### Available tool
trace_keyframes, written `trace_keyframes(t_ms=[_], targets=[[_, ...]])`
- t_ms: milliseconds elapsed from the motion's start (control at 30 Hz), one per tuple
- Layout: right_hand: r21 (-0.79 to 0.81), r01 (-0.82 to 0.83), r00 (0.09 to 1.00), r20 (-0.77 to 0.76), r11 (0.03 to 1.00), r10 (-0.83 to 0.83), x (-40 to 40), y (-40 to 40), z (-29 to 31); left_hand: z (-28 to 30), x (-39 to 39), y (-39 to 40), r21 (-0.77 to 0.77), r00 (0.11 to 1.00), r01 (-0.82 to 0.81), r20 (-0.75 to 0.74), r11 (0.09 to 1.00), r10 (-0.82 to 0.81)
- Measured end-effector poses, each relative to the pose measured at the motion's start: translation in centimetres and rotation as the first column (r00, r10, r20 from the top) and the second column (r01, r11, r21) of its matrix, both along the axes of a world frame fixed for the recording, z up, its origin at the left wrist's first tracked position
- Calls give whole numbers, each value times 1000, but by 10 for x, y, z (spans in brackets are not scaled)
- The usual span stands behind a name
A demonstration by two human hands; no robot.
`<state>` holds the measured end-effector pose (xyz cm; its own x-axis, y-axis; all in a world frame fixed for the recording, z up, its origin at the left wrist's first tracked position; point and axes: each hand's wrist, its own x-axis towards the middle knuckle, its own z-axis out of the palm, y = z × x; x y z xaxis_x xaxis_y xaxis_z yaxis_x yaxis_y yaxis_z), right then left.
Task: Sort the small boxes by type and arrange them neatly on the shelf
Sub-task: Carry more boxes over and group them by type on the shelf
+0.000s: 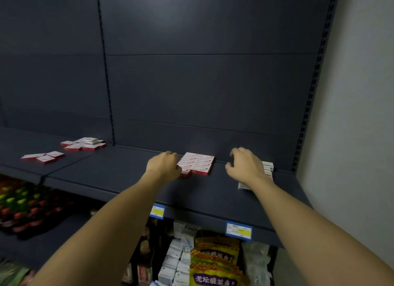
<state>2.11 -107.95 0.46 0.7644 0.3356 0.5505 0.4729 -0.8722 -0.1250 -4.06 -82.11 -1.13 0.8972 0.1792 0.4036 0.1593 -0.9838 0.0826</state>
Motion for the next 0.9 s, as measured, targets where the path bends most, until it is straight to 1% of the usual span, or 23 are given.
trace_keyframes(t_ms=[167,333,667,900], targets=[[-24,-46,999,-18,999,45,-14,54,-3,-3,-29,55,0,999,-48,18,999,48],[-32,-69,996,-57,997,67,-29,118,-2,-2,-57,119,-17,998,-54,26,998,54],[-22,-161,980,-122,987,157,-65,274,-13,-5,-99,248,1,997,-57,61,998,56],[10,-195,970,-147,981,194,-79,357,-21,-10,-116,326,3,998,-59,26,998,59]])
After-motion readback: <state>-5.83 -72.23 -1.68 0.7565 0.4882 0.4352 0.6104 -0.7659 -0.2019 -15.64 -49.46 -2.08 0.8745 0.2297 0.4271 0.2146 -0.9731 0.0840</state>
